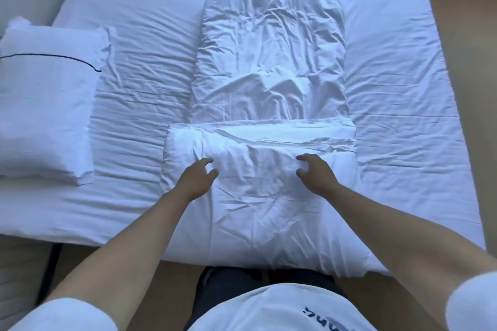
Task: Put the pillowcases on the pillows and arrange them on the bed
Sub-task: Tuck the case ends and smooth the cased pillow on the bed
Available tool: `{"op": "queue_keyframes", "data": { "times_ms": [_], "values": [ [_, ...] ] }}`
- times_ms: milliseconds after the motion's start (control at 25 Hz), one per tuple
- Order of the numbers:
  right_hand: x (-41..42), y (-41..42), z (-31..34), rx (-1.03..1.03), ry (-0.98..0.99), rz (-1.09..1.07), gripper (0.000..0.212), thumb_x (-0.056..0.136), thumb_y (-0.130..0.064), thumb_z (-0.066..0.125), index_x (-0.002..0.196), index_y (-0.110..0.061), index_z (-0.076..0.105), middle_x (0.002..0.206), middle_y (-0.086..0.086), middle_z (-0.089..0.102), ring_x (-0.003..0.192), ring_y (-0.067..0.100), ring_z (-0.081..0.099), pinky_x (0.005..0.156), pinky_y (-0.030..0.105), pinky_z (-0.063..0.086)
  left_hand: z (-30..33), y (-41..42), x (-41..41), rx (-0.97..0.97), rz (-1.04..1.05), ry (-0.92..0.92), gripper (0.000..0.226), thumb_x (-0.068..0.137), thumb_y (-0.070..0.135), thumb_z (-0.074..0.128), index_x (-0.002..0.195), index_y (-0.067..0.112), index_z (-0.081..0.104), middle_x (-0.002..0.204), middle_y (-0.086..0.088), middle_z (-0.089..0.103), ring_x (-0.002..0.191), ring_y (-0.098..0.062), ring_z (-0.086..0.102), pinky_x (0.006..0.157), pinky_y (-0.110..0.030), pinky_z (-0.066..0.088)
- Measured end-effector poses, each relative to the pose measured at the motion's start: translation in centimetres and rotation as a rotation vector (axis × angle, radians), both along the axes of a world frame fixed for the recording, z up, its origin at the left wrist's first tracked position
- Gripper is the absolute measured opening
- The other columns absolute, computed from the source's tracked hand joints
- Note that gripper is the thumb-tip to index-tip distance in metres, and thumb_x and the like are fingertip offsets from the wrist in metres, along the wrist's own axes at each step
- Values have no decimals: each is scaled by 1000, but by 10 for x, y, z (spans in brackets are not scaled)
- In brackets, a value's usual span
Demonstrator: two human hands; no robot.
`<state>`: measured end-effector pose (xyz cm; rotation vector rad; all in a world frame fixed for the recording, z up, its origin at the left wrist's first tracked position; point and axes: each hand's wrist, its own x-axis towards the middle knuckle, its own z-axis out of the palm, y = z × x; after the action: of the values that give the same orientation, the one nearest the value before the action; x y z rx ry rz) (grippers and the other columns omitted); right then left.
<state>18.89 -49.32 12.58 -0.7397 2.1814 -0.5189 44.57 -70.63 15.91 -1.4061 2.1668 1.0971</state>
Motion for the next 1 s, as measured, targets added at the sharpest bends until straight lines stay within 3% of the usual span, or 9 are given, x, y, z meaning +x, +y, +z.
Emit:
{"op": "queue_keyframes", "data": {
  "times_ms": [200, 320, 480, 600, 680, 760, 880, 960, 1000],
  "values": [
    [-23, -51, -50, 75, 271, 376, 84, 91, -59, 60, 156, -15, 31, 164, 12, 26, 154, 29, 16, 126, 47, 8, -72, -43, -45, -250, -406, -190, 89, 92, 76, 39, 159, 19, 24, 166, -8, 21, 154, -26, 13, 122, -49, 15],
    [-26, -70, -101, 116, 368, 425, 87, 88, -71, 46, 152, -13, 37, 163, 12, 28, 155, 27, 16, 126, 49, 3, -124, -64, -71, -360, -596, -265, 112, 74, 95, 24, 161, 25, 17, 170, -9, 5, 156, -28, -7, 121, -58, -7],
    [-18, -61, -167, -23, 588, 452, 58, 93, -61, 47, 114, -9, 61, 157, 22, 38, 151, 36, 29, 123, 58, 16, -191, -67, -59, -680, -676, -54, 80, 80, 85, 43, 122, 21, 67, 156, -21, 40, 153, -37, 20, 120, -66, 2],
    [-31, -74, -184, -155, 662, 454, 42, 102, -44, 42, 96, -7, 61, 150, 22, 47, 148, 38, 34, 122, 60, 16, -214, -82, -77, -921, -690, 266, 55, 102, 57, 47, 81, 10, 68, 105, -20, 68, 117, -43, 61, 112, -69, 28],
    [-45, -87, -179, -256, 708, 413, 36, 104, -38, 45, 93, -7, 60, 147, 22, 50, 148, 39, 35, 122, 61, 16, -207, -100, -92, -1010, -650, 425, 52, 103, 47, 55, 70, 8, 65, 89, -16, 66, 100, -41, 66, 108, -68, 33],
    [-60, -100, -181, -303, 729, 372, 28, 100, -36, 59, 93, -9, 61, 150, 23, 45, 150, 40, 29, 122, 62, 15, -210, -115, -100, -1015, -593, 428, 47, 101, 47, 58, 74, 9, 67, 103, -17, 68, 114, -43, 61, 111, -70, 26],
    [-76, -116, -207, -197, 642, 304, 39, 89, -54, 68, 98, -17, 63, 159, 22, 34, 154, 36, 19, 123, 59, 11, -246, -121, -108, -879, -436, 173, 57, 93, 62, 55, 108, 9, 66, 143, -21, 53, 144, -39, 38, 120, -65, 12],
    [-76, -121, -226, -129, 570, 272, 45, 85, -61, 66, 99, -19, 63, 155, 19, 40, 153, 32, 24, 125, 56, 8, -265, -119, -117, -812, -397, 48, 76, 87, 69, 54, 125, 3, 58, 145, -19, 51, 145, -32, 38, 123, -60, 11],
    [-72, -119, -231, -131, 573, 280, 46, 84, -61, 67, 98, -18, 62, 146, 17, 49, 148, 31, 35, 125, 55, 10, -267, -116, -118, -826, -443, 55, 72, 88, 67, 54, 119, 2, 61, 132, -18, 60, 137, -32, 47, 122, -59, 16]
  ]
}}
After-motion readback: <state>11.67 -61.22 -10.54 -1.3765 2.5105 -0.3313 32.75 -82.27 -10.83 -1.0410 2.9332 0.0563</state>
